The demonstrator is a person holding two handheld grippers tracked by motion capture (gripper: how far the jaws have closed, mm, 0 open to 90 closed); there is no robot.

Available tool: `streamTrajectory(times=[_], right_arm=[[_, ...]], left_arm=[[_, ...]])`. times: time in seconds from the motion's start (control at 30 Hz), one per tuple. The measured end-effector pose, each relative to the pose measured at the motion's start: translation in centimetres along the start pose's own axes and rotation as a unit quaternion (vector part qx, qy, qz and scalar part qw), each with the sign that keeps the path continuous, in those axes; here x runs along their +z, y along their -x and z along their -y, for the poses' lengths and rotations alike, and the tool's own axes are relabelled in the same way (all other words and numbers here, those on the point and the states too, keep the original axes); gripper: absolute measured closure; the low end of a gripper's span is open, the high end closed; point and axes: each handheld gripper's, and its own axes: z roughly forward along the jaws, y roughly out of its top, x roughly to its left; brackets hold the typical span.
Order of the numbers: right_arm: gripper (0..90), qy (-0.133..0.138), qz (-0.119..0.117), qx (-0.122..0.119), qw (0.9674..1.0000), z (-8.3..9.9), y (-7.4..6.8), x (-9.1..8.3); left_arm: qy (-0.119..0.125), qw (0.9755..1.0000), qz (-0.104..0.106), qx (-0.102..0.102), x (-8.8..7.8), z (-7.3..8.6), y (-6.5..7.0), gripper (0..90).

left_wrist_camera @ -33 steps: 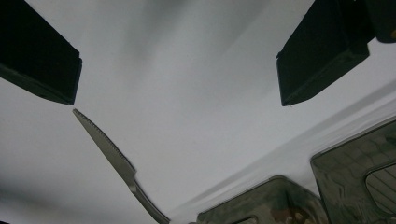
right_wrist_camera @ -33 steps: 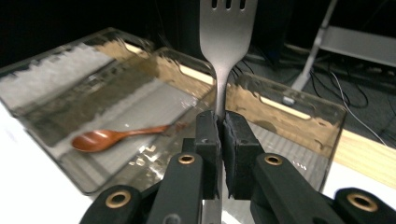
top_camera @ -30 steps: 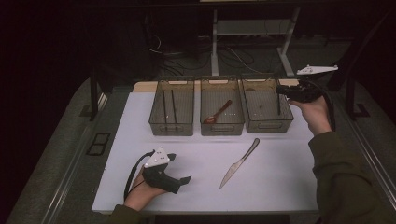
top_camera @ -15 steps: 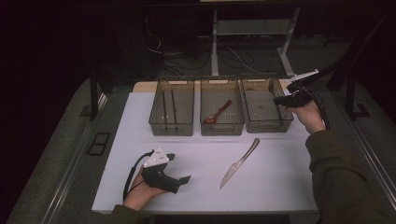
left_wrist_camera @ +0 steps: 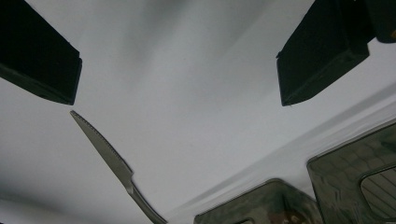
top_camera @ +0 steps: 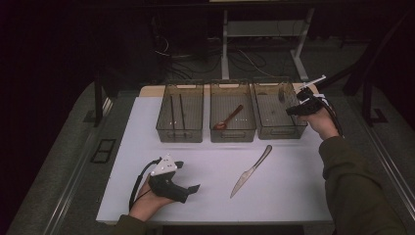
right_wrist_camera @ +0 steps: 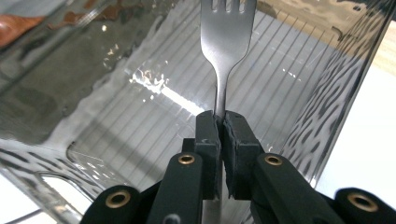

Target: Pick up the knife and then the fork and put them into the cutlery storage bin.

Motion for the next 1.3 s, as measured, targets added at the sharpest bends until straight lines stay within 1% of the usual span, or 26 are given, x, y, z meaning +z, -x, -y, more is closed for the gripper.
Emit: streamTrajectory(times=[0.07,0.13,0.27,0.37,0.43,0.5,0.53,0.6,0.7,0.8,0.87,0.9,1.0,1.07,1.13,1.3], right_arm=[[82.7,-0.003,-0.002,0.004,1.0000,0.0,0.1,0.2],[75.2,-0.001,-0.004,0.010,0.9999,0.0,0.1,0.4],[67.5,0.014,-0.007,0.020,0.9997,0.0,0.2,0.0],[61.0,0.027,-0.010,0.024,0.9993,0.1,0.2,-0.6],[58.6,0.037,-0.015,0.027,0.9988,0.2,0.0,-1.2],[58.0,0.052,-0.019,0.024,0.9982,0.4,-0.4,-1.9],[58.0,0.057,-0.026,0.020,0.9978,0.5,-0.7,-2.3],[57.9,0.070,-0.030,0.013,0.9970,0.8,-1.4,-3.1],[58.2,0.077,-0.047,0.002,0.9959,1.4,-2.6,-4.3],[62.0,0.083,-0.063,-0.012,0.9945,2.1,-3.9,-5.2],[67.2,0.089,-0.073,-0.022,0.9931,2.7,-5.0,-5.6],[69.1,0.087,-0.079,-0.031,0.9925,3.0,-5.5,-5.8],[75.2,0.084,-0.094,-0.046,0.9910,3.9,-6.9,-5.8],[77.8,0.076,-0.104,-0.052,0.9903,4.4,-7.7,-5.5],[81.2,0.068,-0.113,-0.057,0.9896,4.8,-8.1,-4.8],[88.5,0.045,-0.128,-0.060,0.9889,5.7,-8.9,-2.7]], left_arm=[[0.000,1.0000,0.000,-0.001,0.0,0.0,0.0,0.0],[0.001,1.0000,-0.001,-0.001,0.0,0.0,0.0,0.0],[-0.001,1.0000,-0.001,0.000,0.0,0.0,0.0,0.0],[-0.001,1.0000,-0.001,0.002,-0.1,0.0,0.0,0.0],[-0.001,1.0000,-0.001,0.001,-0.1,0.0,0.0,0.0],[-0.002,1.0000,-0.003,0.000,-0.1,0.0,0.0,0.0],[-0.002,1.0000,-0.003,-0.001,-0.1,0.0,0.0,0.0],[-0.002,1.0000,-0.003,0.000,-0.2,0.0,0.0,0.0],[-0.001,1.0000,-0.004,0.000,-0.1,0.0,0.0,0.0],[-0.001,1.0000,-0.004,0.001,-0.1,0.0,0.1,0.0],[-0.001,1.0000,-0.004,0.001,-0.1,0.0,0.1,0.0],[-0.002,1.0000,-0.005,0.001,-0.1,0.0,0.1,0.0],[-0.001,1.0000,-0.005,-0.001,-0.2,0.0,0.1,0.0],[0.001,1.0000,-0.005,-0.001,-0.2,0.0,0.1,0.0],[0.000,1.0000,-0.006,-0.001,-0.2,0.0,0.1,0.0],[-0.001,1.0000,-0.005,0.001,-0.1,0.0,0.1,0.0]])
